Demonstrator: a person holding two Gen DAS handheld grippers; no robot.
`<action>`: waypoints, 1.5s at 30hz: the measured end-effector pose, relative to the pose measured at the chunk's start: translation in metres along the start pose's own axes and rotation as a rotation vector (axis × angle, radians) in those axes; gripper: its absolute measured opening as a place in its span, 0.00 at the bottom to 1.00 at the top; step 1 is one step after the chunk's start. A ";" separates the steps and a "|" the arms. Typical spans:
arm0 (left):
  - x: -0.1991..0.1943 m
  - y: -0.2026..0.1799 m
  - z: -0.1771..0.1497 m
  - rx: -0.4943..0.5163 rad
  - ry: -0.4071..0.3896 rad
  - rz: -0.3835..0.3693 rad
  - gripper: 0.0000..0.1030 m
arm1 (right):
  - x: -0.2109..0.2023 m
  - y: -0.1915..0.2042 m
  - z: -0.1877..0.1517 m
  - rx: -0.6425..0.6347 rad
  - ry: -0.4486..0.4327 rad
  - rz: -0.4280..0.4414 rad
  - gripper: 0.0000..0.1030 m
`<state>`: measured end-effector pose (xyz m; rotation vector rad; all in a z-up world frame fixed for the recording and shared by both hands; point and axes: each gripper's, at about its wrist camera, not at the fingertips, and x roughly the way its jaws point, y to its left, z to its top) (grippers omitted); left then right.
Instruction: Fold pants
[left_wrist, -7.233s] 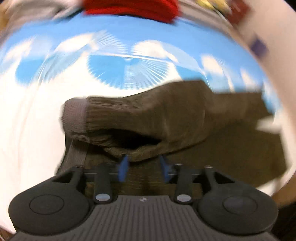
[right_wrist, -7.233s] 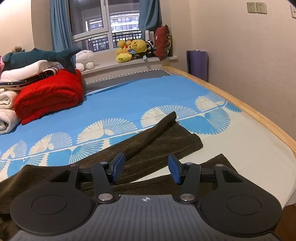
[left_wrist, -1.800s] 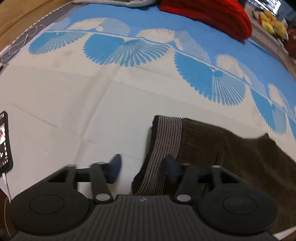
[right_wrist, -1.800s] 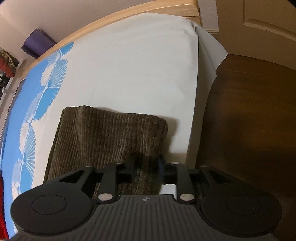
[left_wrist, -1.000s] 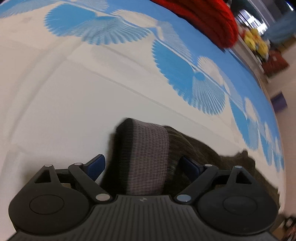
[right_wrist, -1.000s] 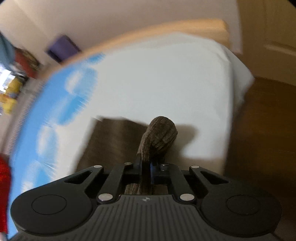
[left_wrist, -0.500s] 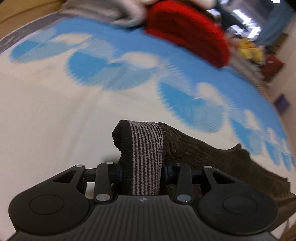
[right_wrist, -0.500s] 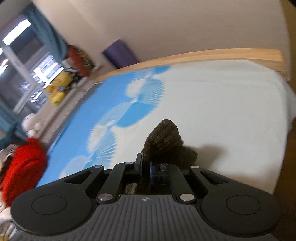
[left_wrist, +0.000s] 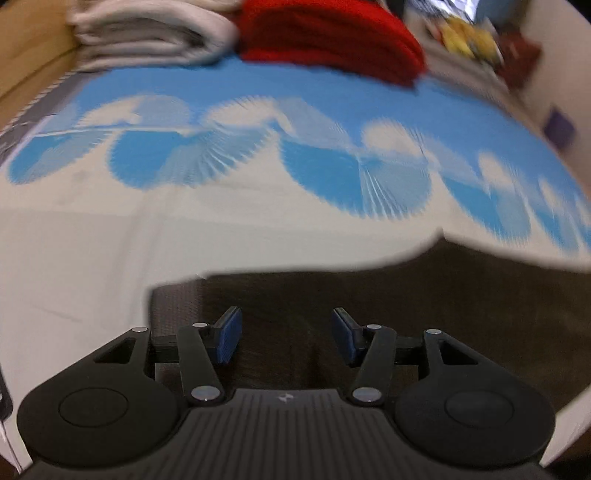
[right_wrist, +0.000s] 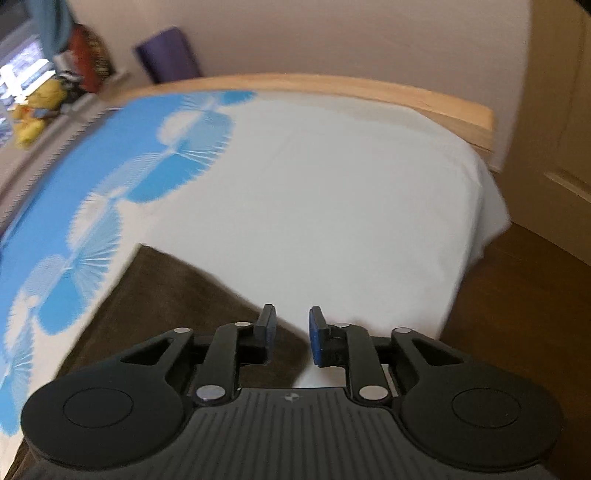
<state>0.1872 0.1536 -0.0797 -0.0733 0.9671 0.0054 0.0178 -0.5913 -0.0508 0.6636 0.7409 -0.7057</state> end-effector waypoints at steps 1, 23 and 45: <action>0.014 -0.004 -0.006 0.021 0.052 0.023 0.57 | 0.001 0.006 0.000 -0.017 0.004 0.024 0.30; 0.008 -0.161 0.031 0.114 0.076 0.107 0.62 | 0.032 0.089 0.020 -0.225 -0.013 0.207 0.45; 0.049 -0.197 0.073 0.122 0.048 0.030 0.62 | 0.161 0.214 0.005 -0.172 0.091 -0.176 0.18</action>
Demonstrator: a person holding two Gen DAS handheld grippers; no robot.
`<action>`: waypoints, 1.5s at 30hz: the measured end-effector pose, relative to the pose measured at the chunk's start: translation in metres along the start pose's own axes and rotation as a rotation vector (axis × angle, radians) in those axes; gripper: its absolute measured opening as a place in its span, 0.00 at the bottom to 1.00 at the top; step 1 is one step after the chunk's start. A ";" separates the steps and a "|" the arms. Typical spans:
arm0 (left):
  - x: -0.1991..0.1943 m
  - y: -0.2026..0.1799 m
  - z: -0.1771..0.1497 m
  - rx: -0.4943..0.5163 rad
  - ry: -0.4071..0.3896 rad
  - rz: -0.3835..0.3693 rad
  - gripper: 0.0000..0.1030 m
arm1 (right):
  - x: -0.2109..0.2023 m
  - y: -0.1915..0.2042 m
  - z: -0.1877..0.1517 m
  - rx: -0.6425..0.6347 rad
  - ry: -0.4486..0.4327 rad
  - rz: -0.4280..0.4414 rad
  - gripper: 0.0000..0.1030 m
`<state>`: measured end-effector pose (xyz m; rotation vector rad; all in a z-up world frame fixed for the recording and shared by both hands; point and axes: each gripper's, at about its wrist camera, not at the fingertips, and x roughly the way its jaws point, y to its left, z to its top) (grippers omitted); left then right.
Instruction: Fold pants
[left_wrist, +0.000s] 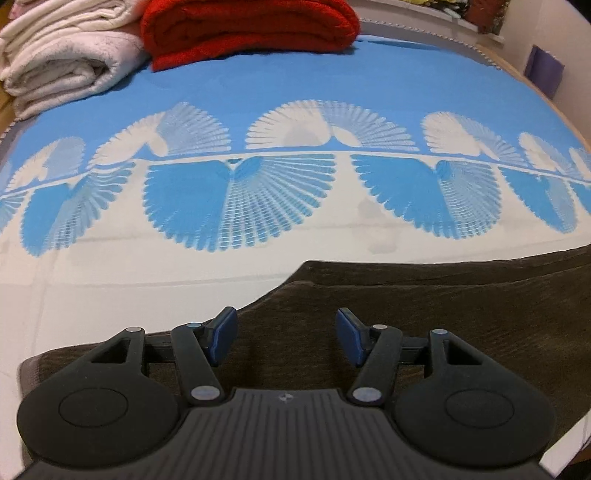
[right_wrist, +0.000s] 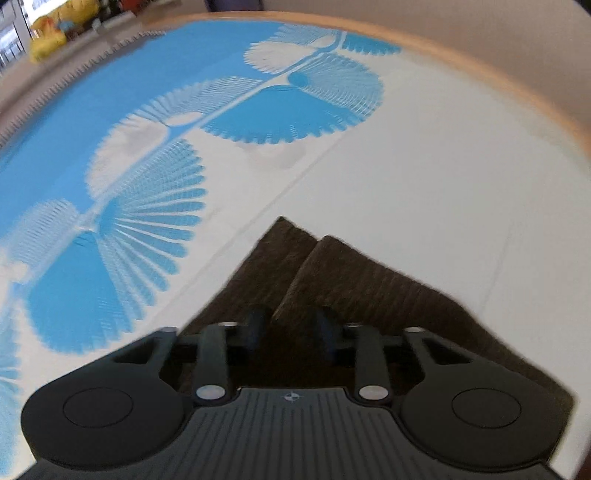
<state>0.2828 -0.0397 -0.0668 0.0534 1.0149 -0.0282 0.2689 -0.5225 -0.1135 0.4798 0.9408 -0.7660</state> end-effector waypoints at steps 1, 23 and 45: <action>0.003 0.000 0.002 -0.003 0.003 -0.020 0.62 | -0.001 0.004 0.000 -0.006 -0.005 -0.021 0.12; 0.083 -0.016 0.025 0.100 0.086 -0.095 0.43 | -0.020 -0.063 0.038 0.082 -0.110 0.147 0.38; -0.031 0.009 0.033 -0.031 -0.118 -0.144 0.43 | -0.023 -0.240 -0.024 0.304 0.188 0.263 0.63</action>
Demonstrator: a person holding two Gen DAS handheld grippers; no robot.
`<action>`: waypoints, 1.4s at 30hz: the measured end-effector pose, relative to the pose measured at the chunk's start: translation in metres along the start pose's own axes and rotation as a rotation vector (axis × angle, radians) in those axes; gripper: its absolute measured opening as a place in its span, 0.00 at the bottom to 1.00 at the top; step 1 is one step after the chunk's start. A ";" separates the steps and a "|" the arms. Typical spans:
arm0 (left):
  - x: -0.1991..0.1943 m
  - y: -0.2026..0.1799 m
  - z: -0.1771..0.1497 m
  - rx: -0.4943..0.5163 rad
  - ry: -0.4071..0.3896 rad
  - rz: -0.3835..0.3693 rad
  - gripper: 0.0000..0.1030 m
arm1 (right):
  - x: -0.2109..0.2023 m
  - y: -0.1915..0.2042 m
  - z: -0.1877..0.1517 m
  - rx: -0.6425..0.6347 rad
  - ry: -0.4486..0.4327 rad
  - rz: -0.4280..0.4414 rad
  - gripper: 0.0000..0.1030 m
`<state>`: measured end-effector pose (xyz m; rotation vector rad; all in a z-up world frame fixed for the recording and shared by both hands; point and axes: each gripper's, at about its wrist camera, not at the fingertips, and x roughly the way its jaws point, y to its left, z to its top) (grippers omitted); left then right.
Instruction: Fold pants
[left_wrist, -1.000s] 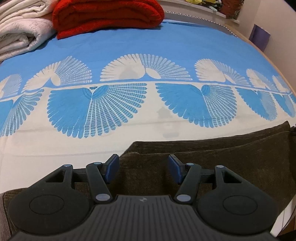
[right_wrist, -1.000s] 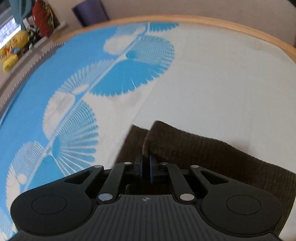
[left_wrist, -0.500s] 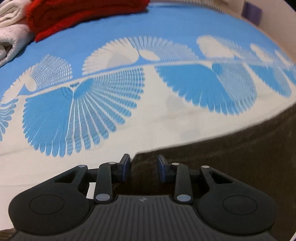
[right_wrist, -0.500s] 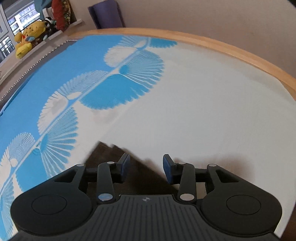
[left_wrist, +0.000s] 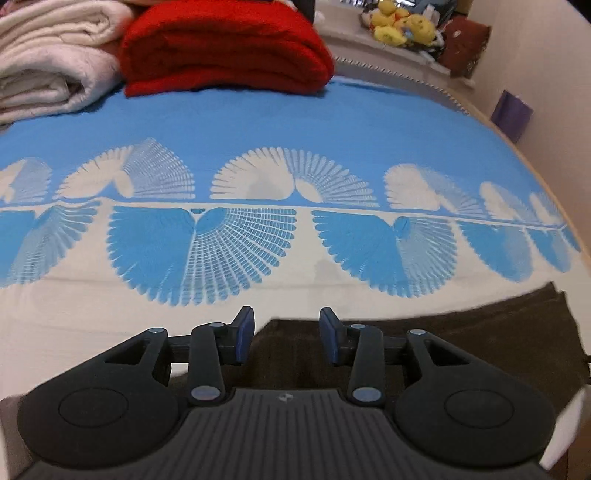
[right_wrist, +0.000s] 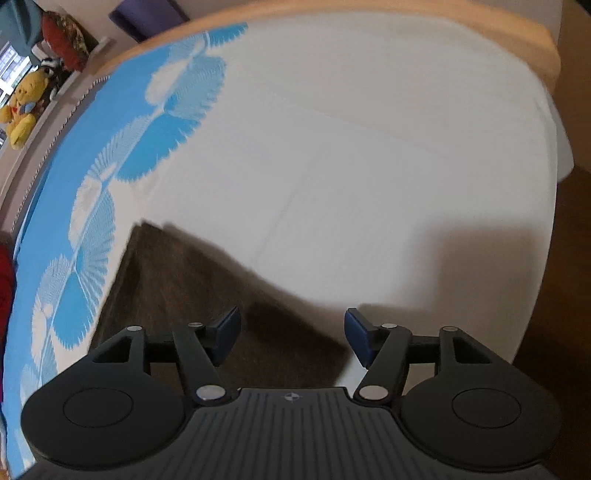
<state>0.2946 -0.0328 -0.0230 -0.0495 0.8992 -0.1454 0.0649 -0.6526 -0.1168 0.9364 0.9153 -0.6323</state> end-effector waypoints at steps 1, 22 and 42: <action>-0.017 -0.001 -0.007 0.015 -0.021 -0.008 0.46 | 0.002 -0.002 -0.002 0.006 -0.001 0.011 0.63; -0.095 0.010 -0.110 0.069 -0.103 0.088 0.51 | -0.017 0.022 -0.012 0.065 -0.104 0.237 0.23; -0.093 0.026 -0.105 -0.001 -0.059 0.102 0.51 | -0.143 0.161 -0.123 -0.627 -0.520 0.152 0.23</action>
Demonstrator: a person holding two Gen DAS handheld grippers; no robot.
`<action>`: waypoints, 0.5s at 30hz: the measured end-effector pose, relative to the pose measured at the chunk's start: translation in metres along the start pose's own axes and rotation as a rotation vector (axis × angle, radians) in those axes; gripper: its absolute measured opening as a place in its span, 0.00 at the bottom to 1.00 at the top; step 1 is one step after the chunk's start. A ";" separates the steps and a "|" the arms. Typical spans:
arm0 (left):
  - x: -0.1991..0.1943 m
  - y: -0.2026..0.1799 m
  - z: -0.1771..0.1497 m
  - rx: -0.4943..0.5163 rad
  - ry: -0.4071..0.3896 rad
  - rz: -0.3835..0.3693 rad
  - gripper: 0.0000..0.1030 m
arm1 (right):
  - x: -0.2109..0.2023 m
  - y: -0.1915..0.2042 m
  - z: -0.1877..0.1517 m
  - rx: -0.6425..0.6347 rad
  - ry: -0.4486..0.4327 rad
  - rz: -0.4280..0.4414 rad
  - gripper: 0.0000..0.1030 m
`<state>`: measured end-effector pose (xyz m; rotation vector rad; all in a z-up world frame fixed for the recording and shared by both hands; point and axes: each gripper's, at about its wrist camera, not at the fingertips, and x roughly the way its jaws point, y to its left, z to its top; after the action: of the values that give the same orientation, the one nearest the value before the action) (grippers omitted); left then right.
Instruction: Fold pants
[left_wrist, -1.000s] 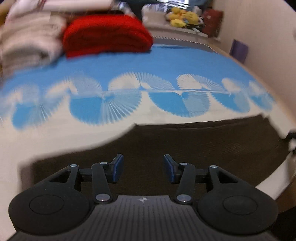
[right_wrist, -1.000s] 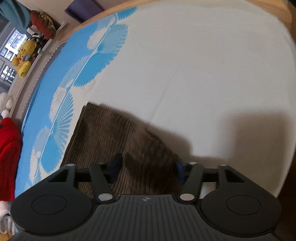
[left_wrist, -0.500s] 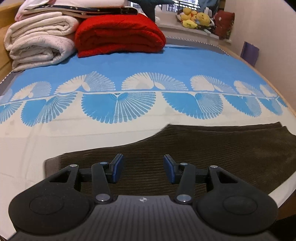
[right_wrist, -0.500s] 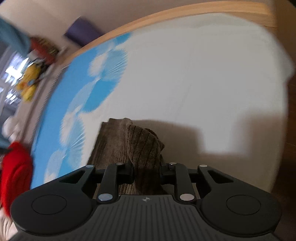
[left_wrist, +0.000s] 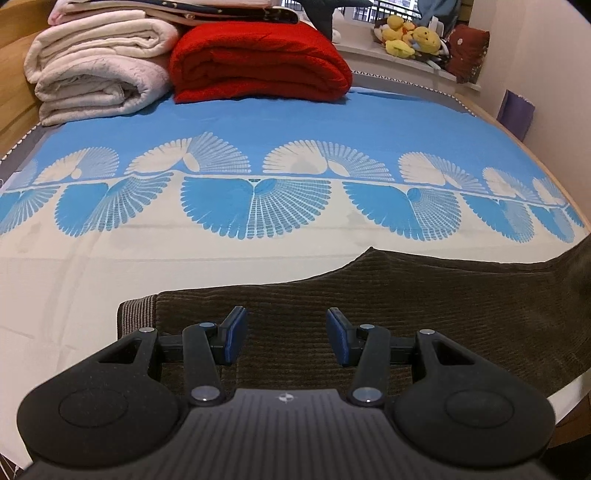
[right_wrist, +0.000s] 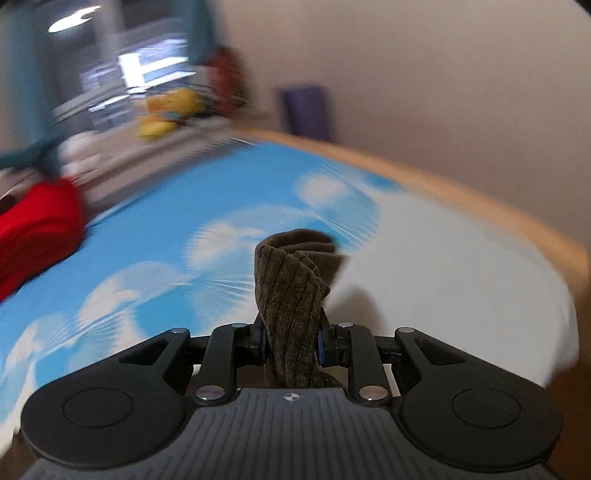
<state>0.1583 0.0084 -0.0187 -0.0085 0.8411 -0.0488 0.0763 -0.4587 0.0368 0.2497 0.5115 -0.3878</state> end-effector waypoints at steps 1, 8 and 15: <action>-0.001 0.002 0.000 -0.001 -0.002 0.000 0.52 | -0.013 0.028 -0.004 -0.060 -0.029 0.028 0.23; -0.005 0.021 -0.005 -0.034 0.003 0.004 0.53 | -0.098 0.221 -0.089 -0.446 -0.129 0.285 0.24; -0.001 0.032 -0.006 -0.047 0.040 -0.003 0.55 | -0.112 0.318 -0.233 -0.711 0.337 0.656 0.38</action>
<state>0.1549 0.0407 -0.0229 -0.0527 0.8825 -0.0320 0.0208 -0.0642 -0.0588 -0.2171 0.8263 0.4895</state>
